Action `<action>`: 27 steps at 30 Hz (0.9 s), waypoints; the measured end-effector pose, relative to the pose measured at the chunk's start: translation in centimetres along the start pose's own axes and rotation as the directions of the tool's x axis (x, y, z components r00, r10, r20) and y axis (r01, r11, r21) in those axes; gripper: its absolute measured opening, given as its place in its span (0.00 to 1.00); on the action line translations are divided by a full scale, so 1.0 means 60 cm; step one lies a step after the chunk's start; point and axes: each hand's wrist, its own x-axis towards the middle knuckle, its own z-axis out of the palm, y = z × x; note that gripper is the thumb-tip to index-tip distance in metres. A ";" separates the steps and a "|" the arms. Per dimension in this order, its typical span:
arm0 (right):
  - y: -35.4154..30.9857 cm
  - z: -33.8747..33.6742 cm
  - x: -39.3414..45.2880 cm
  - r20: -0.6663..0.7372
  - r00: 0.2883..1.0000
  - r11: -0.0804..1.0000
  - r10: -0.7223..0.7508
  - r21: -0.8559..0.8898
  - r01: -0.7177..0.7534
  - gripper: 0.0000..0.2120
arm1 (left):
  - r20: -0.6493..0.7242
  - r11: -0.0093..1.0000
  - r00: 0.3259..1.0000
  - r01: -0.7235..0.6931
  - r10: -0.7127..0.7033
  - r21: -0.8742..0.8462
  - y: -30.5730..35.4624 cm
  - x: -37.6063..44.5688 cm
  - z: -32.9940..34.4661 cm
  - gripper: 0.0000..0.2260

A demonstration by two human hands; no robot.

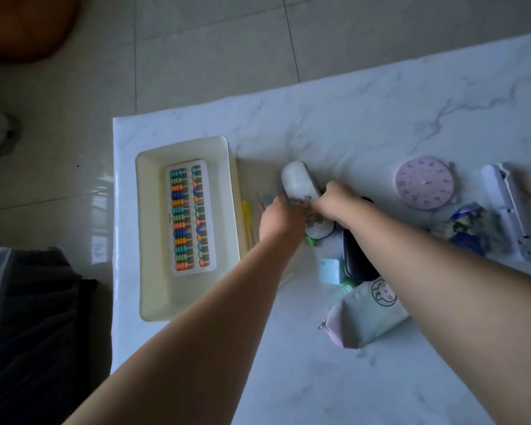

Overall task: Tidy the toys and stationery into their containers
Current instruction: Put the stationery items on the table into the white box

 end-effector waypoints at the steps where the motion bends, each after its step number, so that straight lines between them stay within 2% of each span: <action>1: 0.000 -0.001 -0.002 0.025 1.000 0.995 -0.002 0.104 -0.001 0.24 | 0.016 0.998 0.999 0.032 -0.031 -0.056 0.004 0.001 0.004 0.15; 4: -0.008 -0.007 -0.012 0.085 0.993 0.943 -0.083 0.327 0.051 0.23 | 0.006 0.986 0.999 0.048 -0.047 -0.160 0.020 0.002 -0.004 0.15; 5: -0.013 -0.011 -0.016 0.103 0.985 0.924 -0.136 0.372 0.088 0.21 | -0.017 0.986 0.999 0.032 -0.036 -0.166 0.024 0.006 -0.012 0.16; 7: -0.033 -0.024 -0.030 0.139 0.961 0.891 -0.238 0.426 0.159 0.06 | -0.069 0.986 0.998 -0.005 -0.007 -0.167 0.030 0.013 -0.037 0.19; 9: -0.060 -0.036 -0.045 0.136 0.932 0.859 -0.337 0.450 0.245 0.04 | -0.121 0.987 0.993 -0.035 0.016 -0.155 0.029 0.017 -0.072 0.24; 10: -0.074 -0.039 -0.055 0.128 0.917 0.847 -0.378 0.448 0.286 0.04 | -0.146 0.985 0.989 -0.051 0.027 -0.165 0.026 0.018 -0.089 0.26; 12: -0.102 -0.037 -0.069 0.127 0.880 0.812 -0.458 0.463 0.356 0.11 | -0.195 0.974 0.980 -0.081 0.039 -0.211 0.016 0.016 -0.126 0.29; 16: -0.160 -0.020 -0.090 0.187 0.809 0.738 -0.557 0.558 0.380 0.17 | -0.315 0.979 0.949 -0.091 0.030 -0.182 -0.029 0.023 -0.196 0.27; 19: -0.196 0.004 -0.090 0.138 0.836 0.757 -0.531 0.522 0.394 0.14 | -0.321 0.983 0.946 -0.100 0.045 -0.157 -0.069 0.041 -0.230 0.28; 21: -0.209 0.025 -0.083 0.016 0.880 0.792 -0.476 0.443 0.420 0.14 | -0.304 0.993 0.952 -0.077 0.047 -0.087 -0.096 0.055 -0.242 0.31; 24: -0.222 0.051 -0.078 -0.170 0.900 0.886 -0.401 0.179 0.429 0.16 | -0.292 0.994 0.954 -0.033 0.063 0.107 -0.136 0.077 -0.252 0.29; 27: -0.230 0.073 -0.073 -0.180 0.908 0.912 -0.378 0.093 0.399 0.24 | -0.270 0.951 0.951 -0.066 0.152 0.304 -0.161 0.098 -0.256 0.27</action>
